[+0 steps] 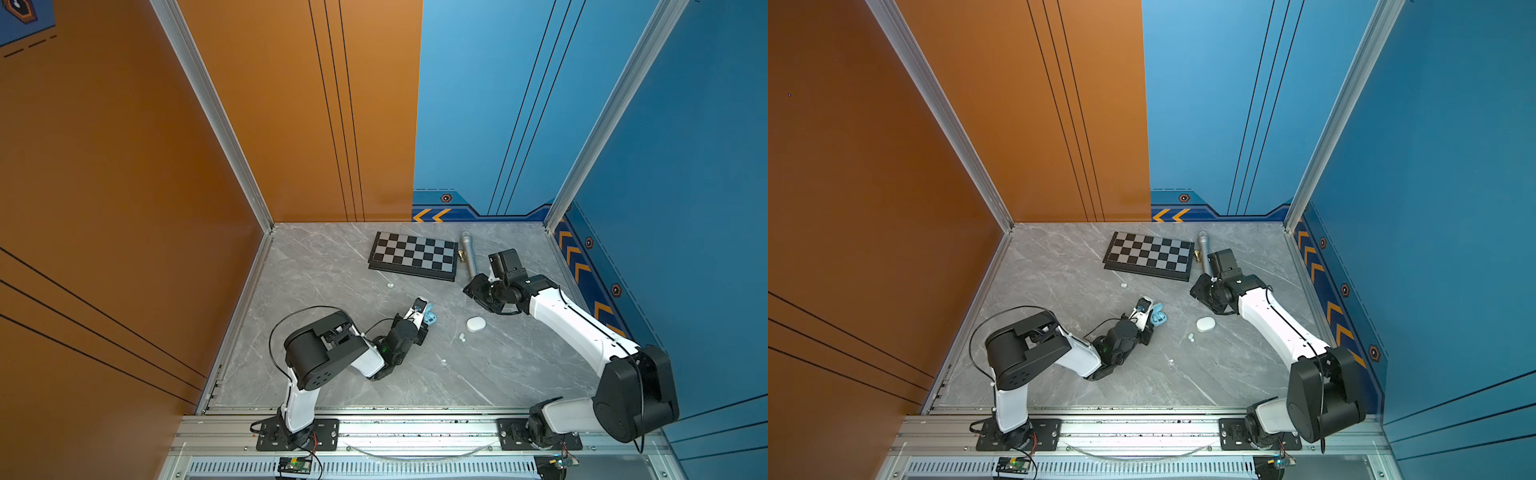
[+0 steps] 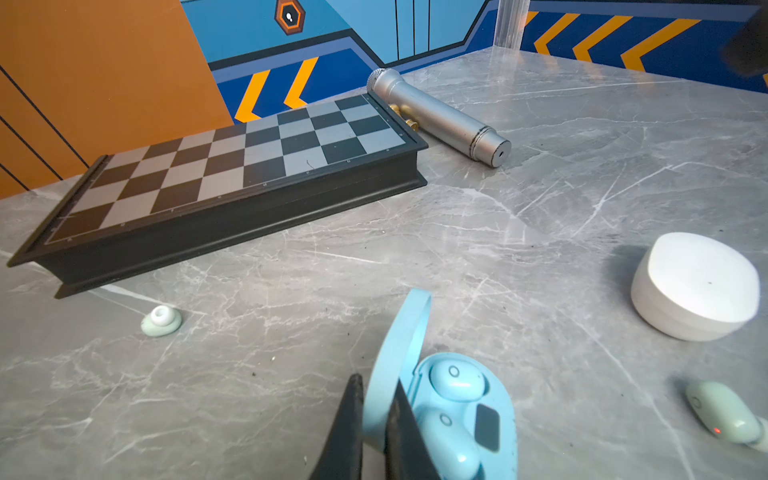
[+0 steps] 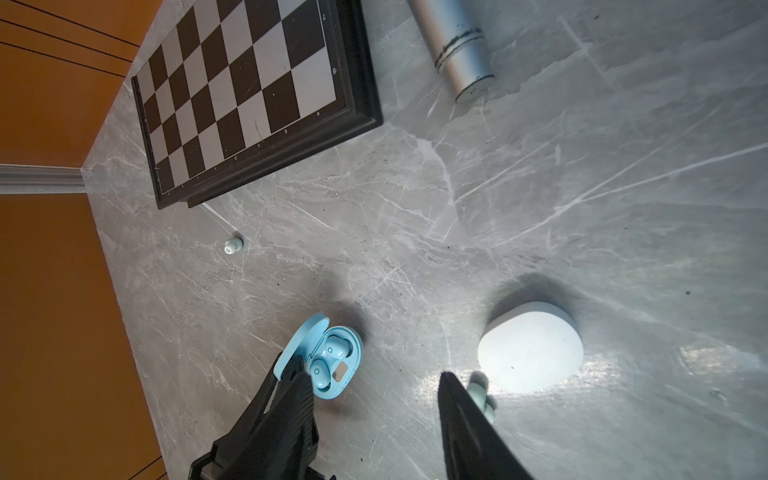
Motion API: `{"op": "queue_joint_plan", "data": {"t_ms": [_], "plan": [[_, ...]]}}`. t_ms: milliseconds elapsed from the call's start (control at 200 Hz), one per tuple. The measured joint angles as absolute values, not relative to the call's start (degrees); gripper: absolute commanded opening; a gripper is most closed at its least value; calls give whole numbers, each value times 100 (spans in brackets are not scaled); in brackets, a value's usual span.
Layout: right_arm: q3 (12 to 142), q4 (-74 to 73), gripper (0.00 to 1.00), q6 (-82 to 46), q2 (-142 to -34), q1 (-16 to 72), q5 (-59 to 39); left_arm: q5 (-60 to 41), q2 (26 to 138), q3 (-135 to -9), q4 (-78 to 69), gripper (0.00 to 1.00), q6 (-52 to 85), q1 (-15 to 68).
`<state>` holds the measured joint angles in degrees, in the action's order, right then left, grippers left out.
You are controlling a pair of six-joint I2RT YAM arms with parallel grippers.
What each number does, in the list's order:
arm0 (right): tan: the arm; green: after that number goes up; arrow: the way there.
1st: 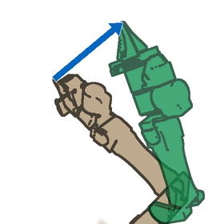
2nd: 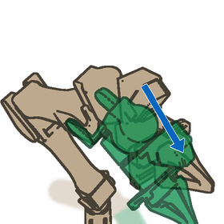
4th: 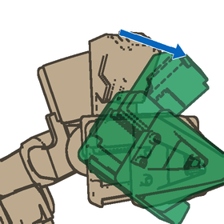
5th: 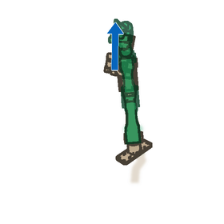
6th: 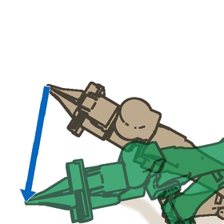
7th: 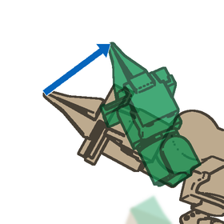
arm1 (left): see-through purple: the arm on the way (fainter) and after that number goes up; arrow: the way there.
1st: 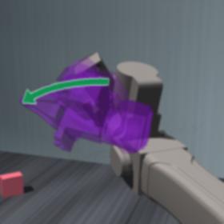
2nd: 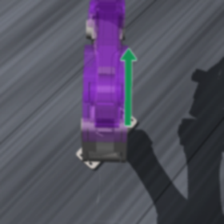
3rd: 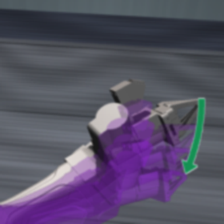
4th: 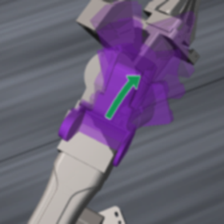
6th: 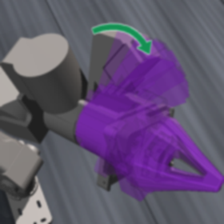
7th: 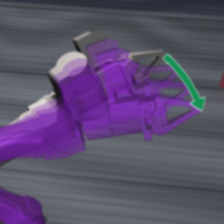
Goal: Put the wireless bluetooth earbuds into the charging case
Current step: 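Set the light-blue case on the table and open the left gripper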
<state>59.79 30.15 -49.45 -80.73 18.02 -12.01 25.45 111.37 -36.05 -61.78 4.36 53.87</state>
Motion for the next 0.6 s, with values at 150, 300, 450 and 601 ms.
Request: {"op": "queue_joint_plan", "data": {"t_ms": [150, 300, 450, 601], "plan": [[6012, 2993, 52, -4943, -8095, 1824, -1245, 2364, 11218, -3605, -6195, 16, 493, 5341], [6104, 2993, 52, -4943, -8156, 1844, -1328, 2211, 11242, -3605, -6200, 21, 589, 5299], [6202, 3000, 54, -4941, -8256, 1857, -1369, 2099, 11242, -3603, -6200, 32, 646, 5275], [6355, 3109, 58, -4810, -8346, 1942, -1439, 2099, 11006, -3444, -6187, 39, 703, 5275]]}}
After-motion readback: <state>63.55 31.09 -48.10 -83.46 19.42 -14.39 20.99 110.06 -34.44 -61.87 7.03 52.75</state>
